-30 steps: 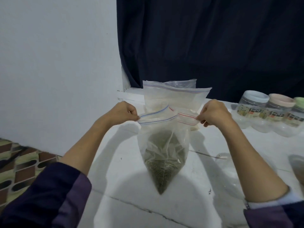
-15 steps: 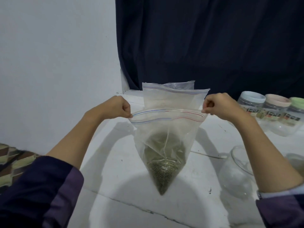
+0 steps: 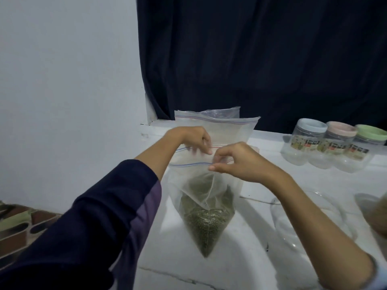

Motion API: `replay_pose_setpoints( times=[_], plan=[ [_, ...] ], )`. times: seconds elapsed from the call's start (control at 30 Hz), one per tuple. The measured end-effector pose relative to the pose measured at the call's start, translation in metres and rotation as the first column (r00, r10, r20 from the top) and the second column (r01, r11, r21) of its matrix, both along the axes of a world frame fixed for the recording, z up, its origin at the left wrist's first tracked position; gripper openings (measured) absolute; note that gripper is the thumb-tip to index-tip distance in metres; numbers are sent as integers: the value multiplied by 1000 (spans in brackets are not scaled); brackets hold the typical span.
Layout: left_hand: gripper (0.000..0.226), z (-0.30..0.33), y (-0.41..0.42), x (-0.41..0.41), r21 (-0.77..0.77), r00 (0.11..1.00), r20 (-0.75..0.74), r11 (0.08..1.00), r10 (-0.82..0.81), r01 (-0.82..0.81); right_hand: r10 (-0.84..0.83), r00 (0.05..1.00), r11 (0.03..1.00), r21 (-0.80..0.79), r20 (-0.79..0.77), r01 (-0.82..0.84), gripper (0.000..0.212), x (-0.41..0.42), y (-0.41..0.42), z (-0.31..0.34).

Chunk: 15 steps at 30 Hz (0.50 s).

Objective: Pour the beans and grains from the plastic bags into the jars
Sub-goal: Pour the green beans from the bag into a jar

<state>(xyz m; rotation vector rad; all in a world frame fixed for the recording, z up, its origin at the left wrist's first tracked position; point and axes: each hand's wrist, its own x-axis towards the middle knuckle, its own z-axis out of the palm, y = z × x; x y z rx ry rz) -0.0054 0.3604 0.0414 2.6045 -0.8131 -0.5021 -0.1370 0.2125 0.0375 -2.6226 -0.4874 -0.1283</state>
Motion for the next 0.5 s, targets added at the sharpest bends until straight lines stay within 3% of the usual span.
replay_pose_setpoints(
  times=[0.07,0.13,0.2,0.27,0.4,0.5],
  plan=[
    [8,-4,0,0,-121,1000,-17,993,-2,0,15,999,1000,13,37,-15,22,1,-4,-1],
    [18,-2,9,-1,-263,997,-16,962,73,-75,44,996,983,171,84,-58,19,-1,-8,1],
    [28,7,22,-3,-400,980,-34,896,198,-194,22,994,914,402,106,-63,23,-6,-13,8],
    [31,17,34,-9,-530,942,-85,786,325,-319,14,993,851,520,117,-73,29,-5,-19,17],
    [29,34,50,-27,-668,821,-165,550,547,-501,0,971,901,422,239,-104,24,0,-35,34],
    [25,43,62,-38,-771,716,-195,347,670,-534,-77,955,893,447,286,-62,29,2,-53,45]
  ],
)
